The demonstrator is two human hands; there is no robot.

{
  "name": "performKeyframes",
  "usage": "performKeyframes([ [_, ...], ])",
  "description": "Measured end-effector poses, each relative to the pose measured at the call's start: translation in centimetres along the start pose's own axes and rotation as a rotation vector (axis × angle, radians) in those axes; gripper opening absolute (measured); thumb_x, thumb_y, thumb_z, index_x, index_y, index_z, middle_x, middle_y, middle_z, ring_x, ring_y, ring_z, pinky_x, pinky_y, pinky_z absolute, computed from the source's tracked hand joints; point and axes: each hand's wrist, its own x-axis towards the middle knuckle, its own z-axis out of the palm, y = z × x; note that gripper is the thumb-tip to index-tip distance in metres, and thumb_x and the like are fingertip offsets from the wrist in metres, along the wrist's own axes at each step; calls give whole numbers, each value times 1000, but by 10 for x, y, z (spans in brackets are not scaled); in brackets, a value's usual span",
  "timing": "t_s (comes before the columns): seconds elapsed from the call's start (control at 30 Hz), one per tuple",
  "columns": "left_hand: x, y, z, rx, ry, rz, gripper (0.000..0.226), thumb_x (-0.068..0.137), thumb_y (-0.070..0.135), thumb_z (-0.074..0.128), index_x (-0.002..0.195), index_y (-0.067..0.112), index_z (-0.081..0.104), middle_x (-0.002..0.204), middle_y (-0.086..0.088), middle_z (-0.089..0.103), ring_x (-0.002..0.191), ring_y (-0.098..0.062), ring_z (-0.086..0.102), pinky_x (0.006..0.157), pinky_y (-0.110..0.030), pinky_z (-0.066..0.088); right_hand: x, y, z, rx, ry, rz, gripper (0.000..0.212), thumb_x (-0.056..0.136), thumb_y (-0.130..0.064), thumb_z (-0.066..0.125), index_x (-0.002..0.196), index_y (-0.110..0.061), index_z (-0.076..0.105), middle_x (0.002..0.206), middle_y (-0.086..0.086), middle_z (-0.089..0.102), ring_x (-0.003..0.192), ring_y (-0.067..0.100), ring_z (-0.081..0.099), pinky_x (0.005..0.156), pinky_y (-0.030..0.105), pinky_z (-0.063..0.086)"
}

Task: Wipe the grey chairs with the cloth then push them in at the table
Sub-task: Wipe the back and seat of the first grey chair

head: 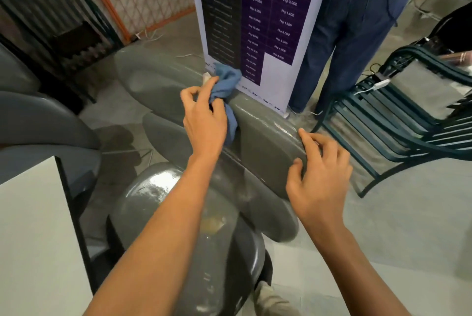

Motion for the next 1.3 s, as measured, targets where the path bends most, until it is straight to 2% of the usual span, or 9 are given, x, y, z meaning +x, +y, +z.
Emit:
performKeyframes([
  [0.1, 16, 0, 1, 59, 38, -62, 41, 95, 13, 56, 134, 25, 67, 120, -8, 49, 87, -12, 52, 79, -14, 32, 1, 1, 0, 0, -22, 6, 55, 89, -13, 63, 143, -18, 55, 131, 4, 55, 117, 26, 44, 92, 43, 43],
  [0.2, -23, 13, 7, 44, -37, 47, 45, 89, 8, 56, 128, 28, 69, 124, -6, 47, 103, -22, 59, 85, -18, 35, 2, 0, -1, 8, -22, 14, 56, 87, -12, 65, 142, -17, 56, 131, 5, 55, 117, 26, 43, 92, 43, 42],
  [0.4, -111, 9, 5, -52, -259, 107, 52, 90, 18, 52, 140, 29, 61, 130, 3, 45, 102, -12, 56, 85, -23, 48, 3, 2, -2, 28, -47, 2, 58, 86, -10, 65, 143, -16, 54, 131, 7, 54, 115, 30, 44, 91, 45, 41],
  [0.5, -118, -3, -8, -37, -271, 65, 51, 91, 11, 56, 138, 30, 62, 127, 8, 47, 95, -6, 54, 82, -25, 49, 0, 2, -3, 50, -62, 10, 57, 89, -11, 63, 145, -17, 53, 134, 8, 52, 117, 29, 42, 94, 45, 38],
  [0.63, -131, -28, -33, -48, -236, -30, 55, 92, 7, 56, 138, 35, 62, 121, 11, 48, 97, -7, 56, 83, -26, 51, -8, -10, -3, 68, -28, -63, 48, 91, -13, 61, 139, -20, 58, 137, 7, 50, 130, 31, 41, 106, 55, 35],
  [0.73, -143, -48, -56, -38, -218, -121, 58, 93, 2, 57, 136, 41, 61, 116, 13, 48, 97, -4, 57, 80, -22, 49, -22, -29, 3, 146, -11, -194, 42, 91, -14, 56, 132, -18, 65, 133, 8, 56, 134, 33, 44, 110, 55, 32],
  [0.83, -151, -64, -80, -62, -232, -179, 59, 95, 1, 57, 134, 46, 59, 116, 16, 50, 95, 0, 57, 79, -10, 44, -42, -49, 17, 197, -40, -267, 38, 90, -9, 57, 124, -17, 69, 125, 6, 60, 125, 31, 51, 101, 50, 40],
  [1.0, -159, -94, -114, -69, -258, -221, 53, 96, 3, 59, 135, 38, 61, 114, 18, 49, 98, 4, 55, 80, -4, 40, -79, -71, 50, 127, -253, -257, 35, 94, -9, 61, 127, -18, 66, 123, 2, 56, 117, 22, 49, 97, 44, 43],
  [1.3, -162, -147, -123, -80, -260, -274, 50, 100, 9, 56, 144, 33, 56, 123, 9, 48, 106, 8, 52, 87, -2, 38, -90, -69, 114, 44, -421, -234, 42, 96, -14, 56, 138, -18, 56, 129, 2, 51, 120, 24, 48, 100, 43, 42],
])
